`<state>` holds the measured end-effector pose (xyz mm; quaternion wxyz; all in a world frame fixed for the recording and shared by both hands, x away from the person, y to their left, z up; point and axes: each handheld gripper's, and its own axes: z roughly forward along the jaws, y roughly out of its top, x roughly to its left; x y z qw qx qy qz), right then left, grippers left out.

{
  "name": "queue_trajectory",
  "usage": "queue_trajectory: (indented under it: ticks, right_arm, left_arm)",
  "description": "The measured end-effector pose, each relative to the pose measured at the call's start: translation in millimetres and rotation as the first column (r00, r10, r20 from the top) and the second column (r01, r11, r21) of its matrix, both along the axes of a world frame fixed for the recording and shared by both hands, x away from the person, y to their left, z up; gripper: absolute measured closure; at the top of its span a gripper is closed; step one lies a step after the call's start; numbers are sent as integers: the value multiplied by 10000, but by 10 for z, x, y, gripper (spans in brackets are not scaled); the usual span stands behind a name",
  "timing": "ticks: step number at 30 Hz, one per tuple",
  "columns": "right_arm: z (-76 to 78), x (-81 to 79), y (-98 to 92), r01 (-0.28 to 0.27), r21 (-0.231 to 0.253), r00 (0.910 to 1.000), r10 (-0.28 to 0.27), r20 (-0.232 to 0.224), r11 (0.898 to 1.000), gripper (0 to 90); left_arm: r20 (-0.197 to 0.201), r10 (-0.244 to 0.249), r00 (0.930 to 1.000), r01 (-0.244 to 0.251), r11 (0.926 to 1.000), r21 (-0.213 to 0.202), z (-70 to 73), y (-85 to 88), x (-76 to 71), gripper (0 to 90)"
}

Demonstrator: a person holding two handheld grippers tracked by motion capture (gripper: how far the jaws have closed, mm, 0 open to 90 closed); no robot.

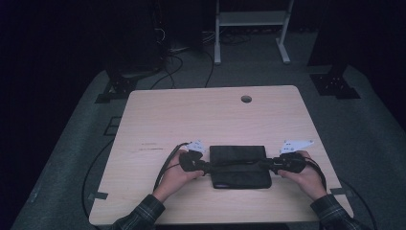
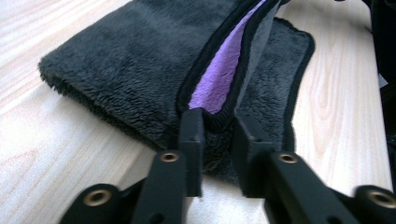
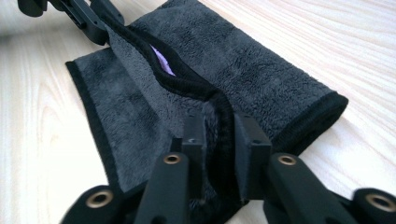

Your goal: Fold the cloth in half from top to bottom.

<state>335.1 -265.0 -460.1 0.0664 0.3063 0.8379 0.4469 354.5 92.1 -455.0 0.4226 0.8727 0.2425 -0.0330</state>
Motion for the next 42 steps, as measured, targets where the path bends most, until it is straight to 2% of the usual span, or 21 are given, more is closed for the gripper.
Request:
queue_trajectory:
  ticks: [3, 5, 9, 11, 13, 16, 20, 23, 26, 28, 30, 34, 36, 37, 38, 40, 42]
  right_arm:
    - [76, -56, -70, 6, 358, 9998, -13, 202, 9994, 697]
    - [148, -86, -124, 52, 727, 9990, -84, 434, 9973, 698]
    - [252, -66, -150, 284, 890, 9960, -358, 824, 9956, 760]
    - [258, -13, -120, 370, 774, 9956, -434, 836, 9963, 798]
    - [237, 43, -74, 364, 649, 9961, -415, 778, 9972, 823]
    - [179, 96, 9, 157, 397, 9982, -180, 577, 9991, 845]
    - [130, 95, 86, -113, 160, 9990, 106, 430, 9998, 847]
    - [97, 70, 102, -266, -153, 9990, 271, 342, 9995, 847]
    - [34, 11, 95, -445, -298, 9990, 447, 72, 9986, 853]
    - [-4, -41, 84, -702, -578, 9975, 700, -49, 9959, 857]
    - [-40, -100, 80, -844, -712, 9963, 829, -245, 9939, 864]
    - [-88, -185, 95, -1083, -1216, 9940, 1061, -247, 9866, 872]
    - [-91, -213, 107, -1051, -1332, 9945, 1041, -145, 9855, 872]
    - [-87, -212, 111, -1066, -1382, 9943, 1063, -90, 9847, 868]
    - [-83, -211, 114, -1046, -1393, 9945, 1049, -48, 9847, 842]
    - [-71, -212, 115, -916, -1277, 9954, 943, 151, 9876, 757]
    - [-50, -205, 107, -585, -1108, 9969, 639, 458, 9921, 626]
  left_arm:
    - [160, -54, 9999, 57, 9998, -180, 115, 38, -41, 643]
    - [260, -37, 9997, 46, 9994, -334, 205, 79, -52, 619]
    - [607, 240, 9979, -198, 9975, -681, 347, 116, -5, 631]
    - [646, 337, 9973, -291, 9971, -704, 360, 99, 34, 681]
    - [599, 406, 9974, -360, 9965, -760, 342, 65, 81, 729]
    - [643, 442, 9970, -402, 9972, -625, 287, 4, 132, 807]
    - [426, 358, 9985, -344, 9988, -334, 160, -87, 146, 815]
    - [114, 106, 9999, -105, 9998, -153, 80, -128, 90, 814]
    - [-47, -275, 9996, 275, 9995, 138, 15, -128, -20, 815]
    - [-165, -461, 9988, 466, 9984, 320, -31, -120, -83, 815]
    - [-200, -505, 9985, 514, 9977, 447, -75, -114, -127, 819]
    - [-111, -488, 9987, 492, 9980, 402, -110, -95, -177, 820]
    - [-49, -473, 9989, 474, 9983, 326, -105, -92, -198, 799]
    - [-95, -481, 9988, 483, 9986, 233, -96, -89, -208, 764]
    - [-99, -445, 9990, 446, 9989, 104, -89, -89, -225, 690]
    - [176, -379, 9991, 376, 9991, 199, -60, -77, -257, 610]
    - [438, -271, 9987, 259, 9993, 267, -21, -49, -279, 519]
